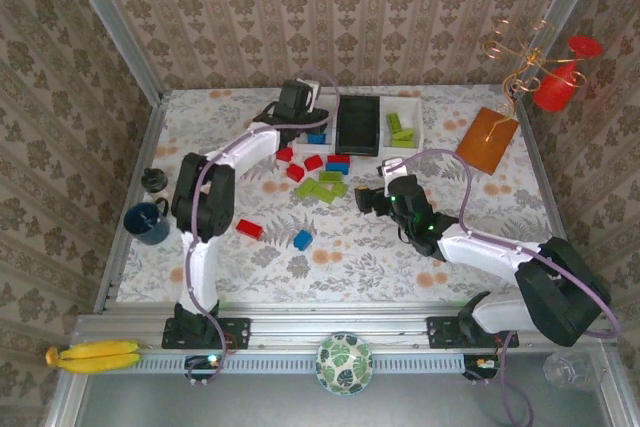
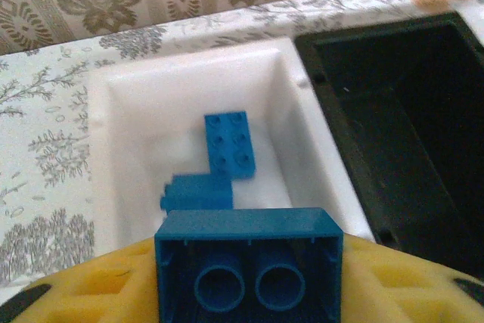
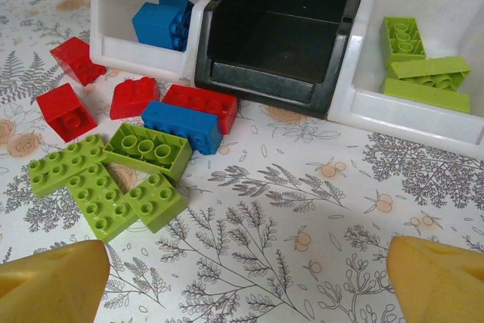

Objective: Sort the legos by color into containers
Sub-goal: Place the lego in the container, then pick up the lego from the middle-left of the table.

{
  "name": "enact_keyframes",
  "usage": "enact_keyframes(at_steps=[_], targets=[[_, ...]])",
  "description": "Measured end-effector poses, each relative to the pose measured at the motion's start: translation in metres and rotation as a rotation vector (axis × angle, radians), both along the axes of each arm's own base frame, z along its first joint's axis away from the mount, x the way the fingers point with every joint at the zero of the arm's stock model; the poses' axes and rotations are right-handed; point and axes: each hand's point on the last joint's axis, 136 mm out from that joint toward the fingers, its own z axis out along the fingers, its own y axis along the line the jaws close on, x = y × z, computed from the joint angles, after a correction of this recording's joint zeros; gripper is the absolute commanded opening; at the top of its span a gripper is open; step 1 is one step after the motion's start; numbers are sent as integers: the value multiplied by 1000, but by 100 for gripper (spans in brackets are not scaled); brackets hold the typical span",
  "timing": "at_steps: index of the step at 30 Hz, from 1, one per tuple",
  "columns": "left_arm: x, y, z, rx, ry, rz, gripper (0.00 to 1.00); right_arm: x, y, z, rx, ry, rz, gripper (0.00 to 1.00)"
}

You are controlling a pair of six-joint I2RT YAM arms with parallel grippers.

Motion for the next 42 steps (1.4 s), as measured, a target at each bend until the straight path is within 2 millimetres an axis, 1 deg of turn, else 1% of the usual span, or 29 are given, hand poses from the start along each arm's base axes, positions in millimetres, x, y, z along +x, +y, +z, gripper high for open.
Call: enact_keyframes(at_steps=[2,4,6,8,9,11,14,16,17,19,20,24,25,26,28,30,33,39,42], targets=[[14,1,-3,-4,1,11,69,0,0,0,0,0,0,96],[24,3,-5,3,9,13,77,0,0,0,-1,0,0,96],[26,8,-2,15,13,14,83,0,0,0,-2,-1,-2,96],[23,11,7,19,9,13,86,0,-1,0,-4,-2,-2,96],[17,14,12,19,8,10,87,0,-1,0,-4,-2,-2,96],[-2,21,21,21,8,4,88,0,-1,0,-4,-2,-2,96],[-47,43,36,27,5,1,88,0,-1,0,-4,-1,-2,96],[-80,63,40,28,10,8,87,0,-1,0,-4,-1,-2,96],[-93,72,40,26,16,14,87,0,-1,0,-4,-1,-2,96],[-125,94,29,33,53,35,85,0,-1,0,-4,-1,-2,96],[-136,103,21,40,76,44,85,0,0,0,-3,-1,-2,96],[-193,135,-17,95,218,91,86,0,0,-2,-4,4,-3,96],[-208,143,-25,108,251,106,86,0,0,-3,-5,5,-3,96],[-218,149,-30,114,273,120,88,0,0,-3,-6,7,-3,96],[-239,160,-41,118,322,145,94,0,0,-6,-10,13,-3,96],[-251,165,-53,118,366,158,98,0,0,-7,-12,16,-2,96],[-262,169,-72,129,435,164,99,0,0,-10,-15,24,0,96],[-267,175,-107,150,556,180,98,0,1,-11,-16,25,1,96],[-272,174,-122,166,610,174,95,0,1,-11,-16,25,1,96]])
